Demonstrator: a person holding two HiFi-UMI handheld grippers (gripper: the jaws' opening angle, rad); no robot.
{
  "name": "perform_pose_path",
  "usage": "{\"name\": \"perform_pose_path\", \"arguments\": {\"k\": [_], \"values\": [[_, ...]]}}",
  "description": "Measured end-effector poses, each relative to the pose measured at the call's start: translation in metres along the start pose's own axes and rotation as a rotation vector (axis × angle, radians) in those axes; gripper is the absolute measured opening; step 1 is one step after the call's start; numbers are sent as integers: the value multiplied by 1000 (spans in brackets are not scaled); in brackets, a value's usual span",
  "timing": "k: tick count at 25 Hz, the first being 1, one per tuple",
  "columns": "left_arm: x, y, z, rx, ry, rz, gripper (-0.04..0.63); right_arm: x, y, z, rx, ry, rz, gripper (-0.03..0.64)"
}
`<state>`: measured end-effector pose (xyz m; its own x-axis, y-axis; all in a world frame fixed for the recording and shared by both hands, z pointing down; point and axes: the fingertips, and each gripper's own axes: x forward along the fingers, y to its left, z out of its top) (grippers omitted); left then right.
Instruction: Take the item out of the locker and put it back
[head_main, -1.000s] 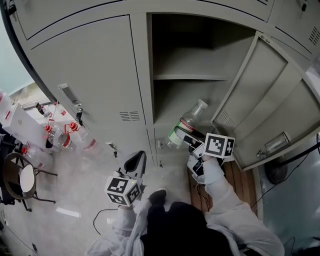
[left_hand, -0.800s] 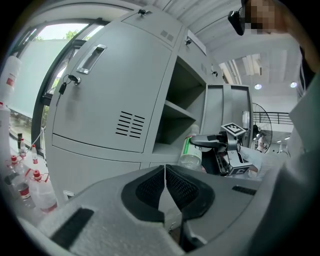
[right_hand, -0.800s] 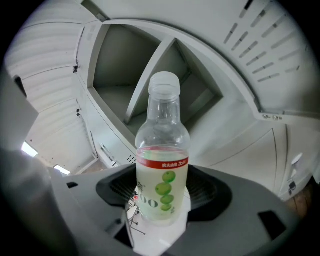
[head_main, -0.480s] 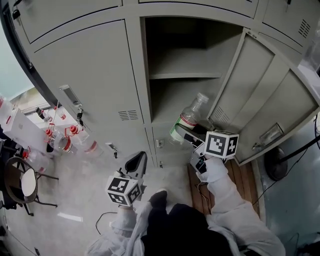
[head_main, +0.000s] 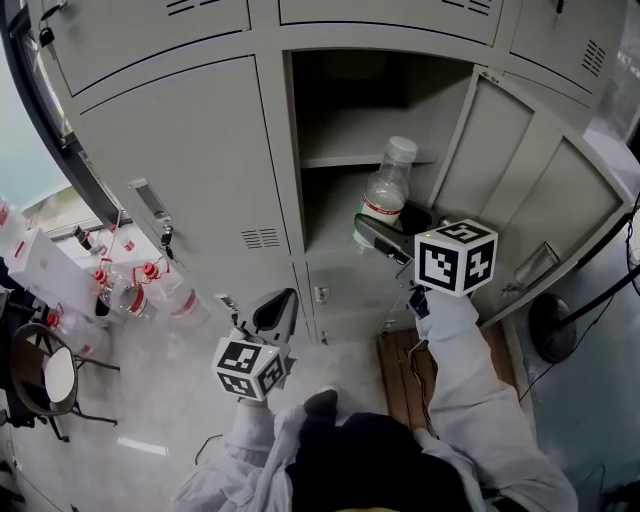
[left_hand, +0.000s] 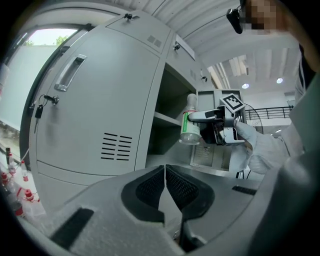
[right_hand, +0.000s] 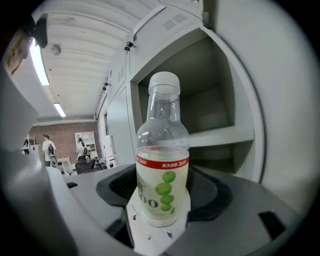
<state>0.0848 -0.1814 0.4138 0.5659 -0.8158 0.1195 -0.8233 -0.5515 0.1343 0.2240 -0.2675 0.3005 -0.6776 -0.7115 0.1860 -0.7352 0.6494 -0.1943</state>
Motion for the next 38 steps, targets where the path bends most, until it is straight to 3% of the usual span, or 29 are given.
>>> {"name": "perform_pose_path", "arguments": {"k": [3, 10, 20, 29, 38], "values": [[7, -1, 17, 31, -30, -20, 14, 0, 1, 28, -126, 19, -31, 299], [12, 3, 40, 54, -81, -25, 14, 4, 2, 97, -543, 102, -190, 299], [11, 4, 45, 49, -111, -21, 14, 36, -26, 129, -852, 242, -364, 299], [13, 10, 42, 41, -106, -11, 14, 73, -57, 148, -826, 229, -390, 299], [19, 20, 56, 61, -142, 5, 14, 120, -56, 164, -585, 144, -240, 299]]}}
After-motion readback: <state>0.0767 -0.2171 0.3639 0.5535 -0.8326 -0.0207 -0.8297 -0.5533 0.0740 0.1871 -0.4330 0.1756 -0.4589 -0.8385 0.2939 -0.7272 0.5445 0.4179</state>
